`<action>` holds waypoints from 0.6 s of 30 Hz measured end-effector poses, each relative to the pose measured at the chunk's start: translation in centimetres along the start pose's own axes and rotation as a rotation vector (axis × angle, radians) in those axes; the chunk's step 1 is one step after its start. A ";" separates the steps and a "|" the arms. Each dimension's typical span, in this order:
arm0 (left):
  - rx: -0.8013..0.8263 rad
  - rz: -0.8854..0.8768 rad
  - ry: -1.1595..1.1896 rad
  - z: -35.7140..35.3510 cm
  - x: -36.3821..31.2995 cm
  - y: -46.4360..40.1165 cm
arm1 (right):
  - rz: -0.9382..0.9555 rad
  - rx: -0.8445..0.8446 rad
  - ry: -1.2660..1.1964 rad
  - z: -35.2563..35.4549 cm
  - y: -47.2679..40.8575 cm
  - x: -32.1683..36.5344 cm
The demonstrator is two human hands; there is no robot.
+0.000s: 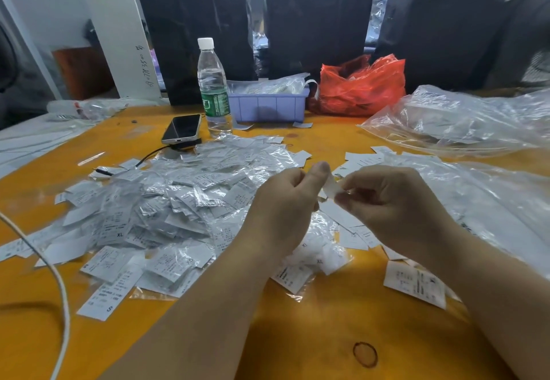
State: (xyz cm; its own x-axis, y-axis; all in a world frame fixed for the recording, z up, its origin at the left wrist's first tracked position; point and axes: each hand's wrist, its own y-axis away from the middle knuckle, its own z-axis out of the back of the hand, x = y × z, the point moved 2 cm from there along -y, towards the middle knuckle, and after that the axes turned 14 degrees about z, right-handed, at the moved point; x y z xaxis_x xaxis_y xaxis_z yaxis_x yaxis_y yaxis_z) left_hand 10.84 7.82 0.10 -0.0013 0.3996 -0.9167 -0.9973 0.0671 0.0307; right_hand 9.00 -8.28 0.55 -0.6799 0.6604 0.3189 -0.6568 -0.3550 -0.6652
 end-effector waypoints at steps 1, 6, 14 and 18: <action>0.019 0.011 0.029 -0.1 -0.1 0.0 | 0.028 0.002 0.019 0.0 0.0 0.1; 0.152 0.003 0.128 -0.5 -0.4 0.3 | 0.134 0.036 0.095 0.4 0.0 1.5; 0.223 0.003 0.197 -1.3 -0.5 0.8 | -0.081 0.084 0.391 3.5 2.7 2.6; 0.294 -0.028 0.176 -2.3 -0.7 1.5 | -0.210 0.133 0.629 4.5 5.7 3.4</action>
State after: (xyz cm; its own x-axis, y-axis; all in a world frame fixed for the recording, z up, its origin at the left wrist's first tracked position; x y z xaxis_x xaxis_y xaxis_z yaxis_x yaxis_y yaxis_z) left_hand 9.16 5.51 -0.14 -0.0124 0.2322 -0.9726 -0.9332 0.3468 0.0947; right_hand 1.48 -11.03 0.89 -0.2408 0.9694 -0.0482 -0.8160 -0.2291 -0.5307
